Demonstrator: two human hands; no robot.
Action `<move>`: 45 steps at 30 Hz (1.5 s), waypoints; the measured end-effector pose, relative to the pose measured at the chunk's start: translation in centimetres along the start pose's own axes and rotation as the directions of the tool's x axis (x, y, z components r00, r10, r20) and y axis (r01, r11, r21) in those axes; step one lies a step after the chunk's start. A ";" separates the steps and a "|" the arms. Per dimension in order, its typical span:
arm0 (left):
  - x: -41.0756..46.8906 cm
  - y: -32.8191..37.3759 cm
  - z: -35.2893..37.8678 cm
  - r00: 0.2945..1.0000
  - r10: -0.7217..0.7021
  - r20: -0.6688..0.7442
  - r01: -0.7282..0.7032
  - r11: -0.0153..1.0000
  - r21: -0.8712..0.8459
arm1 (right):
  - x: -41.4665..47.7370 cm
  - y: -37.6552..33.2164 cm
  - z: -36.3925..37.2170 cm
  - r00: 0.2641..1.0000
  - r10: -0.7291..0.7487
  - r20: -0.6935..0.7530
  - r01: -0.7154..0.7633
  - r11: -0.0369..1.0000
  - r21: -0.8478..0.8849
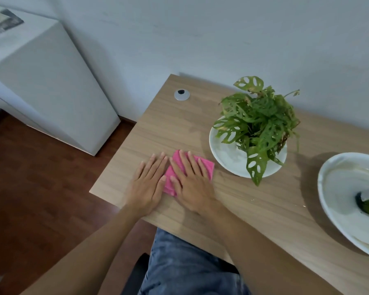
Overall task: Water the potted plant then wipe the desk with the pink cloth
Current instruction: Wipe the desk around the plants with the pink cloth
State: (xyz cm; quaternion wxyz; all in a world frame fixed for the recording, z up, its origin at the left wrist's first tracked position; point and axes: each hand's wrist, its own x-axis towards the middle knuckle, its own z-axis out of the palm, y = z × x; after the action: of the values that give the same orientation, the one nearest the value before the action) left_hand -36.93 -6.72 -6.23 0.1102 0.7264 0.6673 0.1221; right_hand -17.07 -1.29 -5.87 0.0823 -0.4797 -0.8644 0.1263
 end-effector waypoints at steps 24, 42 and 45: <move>6.7 3.4 0.8 0.999 -0.026 -0.026 0.026 1.000 0.005 | -1.3 3.5 -1.5 0.999 0.042 0.007 -0.042 0.994 -0.103; 6.2 3.9 0.7 0.999 -0.037 -0.036 0.038 0.999 0.019 | -9.1 8.8 -3.3 1.000 -0.001 0.000 0.001 0.998 -0.069; 6.1 4.4 0.7 0.998 -0.037 -0.050 0.038 0.999 0.018 | -11.6 10.2 -3.9 1.000 0.000 0.011 0.001 0.996 -0.085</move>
State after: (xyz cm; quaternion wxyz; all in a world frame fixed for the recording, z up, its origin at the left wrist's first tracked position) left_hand -32.08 -0.98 -5.34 0.0891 0.7114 0.6846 0.1314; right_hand -1.69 -5.43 -5.42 0.0569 -0.4819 -0.8695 0.0921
